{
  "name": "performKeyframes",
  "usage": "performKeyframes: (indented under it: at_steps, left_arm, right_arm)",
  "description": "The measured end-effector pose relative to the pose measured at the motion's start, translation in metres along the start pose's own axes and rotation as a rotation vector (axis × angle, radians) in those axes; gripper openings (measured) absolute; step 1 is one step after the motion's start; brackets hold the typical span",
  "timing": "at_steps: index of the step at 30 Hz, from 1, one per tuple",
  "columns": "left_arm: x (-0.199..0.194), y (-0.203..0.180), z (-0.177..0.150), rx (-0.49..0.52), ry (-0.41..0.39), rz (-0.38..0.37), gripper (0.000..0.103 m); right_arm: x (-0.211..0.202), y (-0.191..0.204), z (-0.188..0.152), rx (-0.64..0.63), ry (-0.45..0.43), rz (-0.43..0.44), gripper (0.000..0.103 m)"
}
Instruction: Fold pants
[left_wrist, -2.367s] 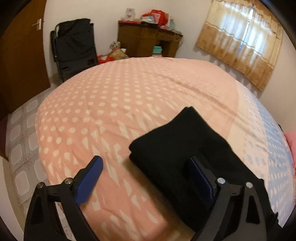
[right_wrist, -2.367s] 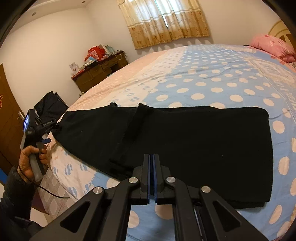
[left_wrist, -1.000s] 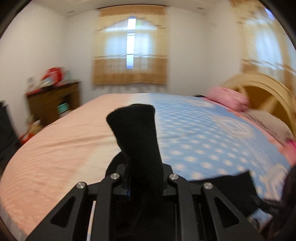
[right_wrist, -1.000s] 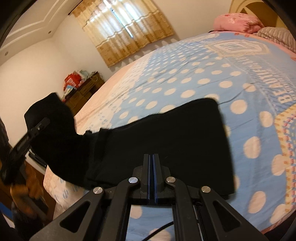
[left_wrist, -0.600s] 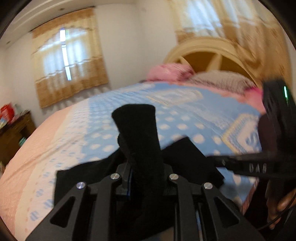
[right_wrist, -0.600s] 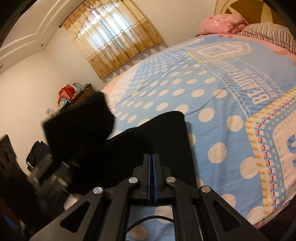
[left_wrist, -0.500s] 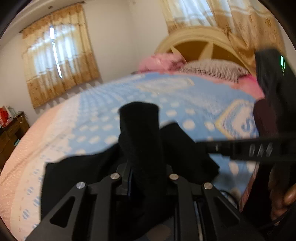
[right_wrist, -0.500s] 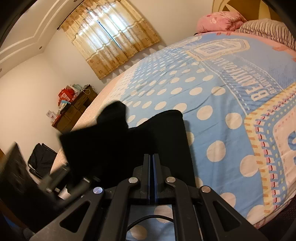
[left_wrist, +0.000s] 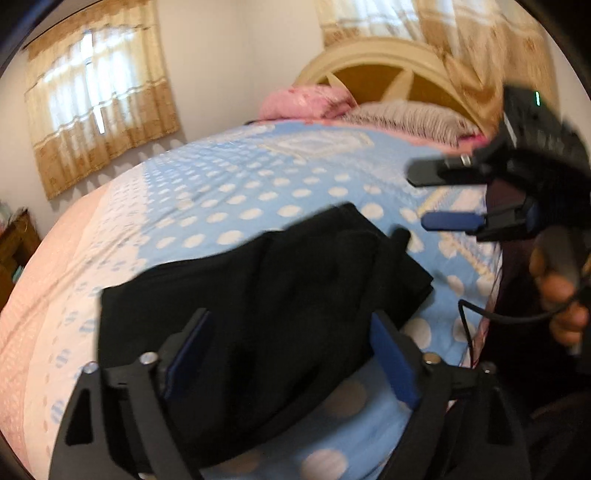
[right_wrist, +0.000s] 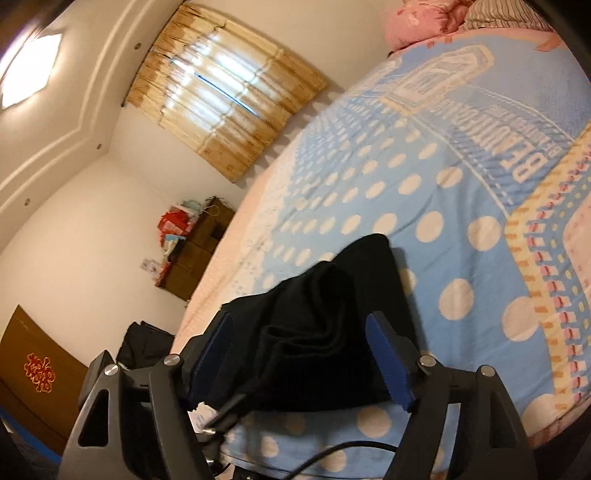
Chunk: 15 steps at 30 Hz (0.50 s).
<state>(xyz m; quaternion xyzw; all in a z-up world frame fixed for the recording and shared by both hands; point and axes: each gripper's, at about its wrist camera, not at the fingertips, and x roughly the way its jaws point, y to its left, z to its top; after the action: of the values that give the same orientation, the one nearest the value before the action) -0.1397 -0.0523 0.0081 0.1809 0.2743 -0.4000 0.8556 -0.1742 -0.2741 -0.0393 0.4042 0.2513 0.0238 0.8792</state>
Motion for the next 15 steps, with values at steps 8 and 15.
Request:
performKeyframes:
  at_steps: [8, 15]
  left_arm:
    - [-0.034, 0.073, -0.008, -0.248, -0.056, 0.161, 0.093]
    - [-0.027, 0.100, -0.023, -0.385, -0.004, 0.217, 0.093]
  right_arm:
    - [0.039, 0.000, -0.003, 0.076, 0.093, -0.088, 0.076]
    - [0.065, 0.022, -0.033, -0.114, 0.133, -0.272, 0.060]
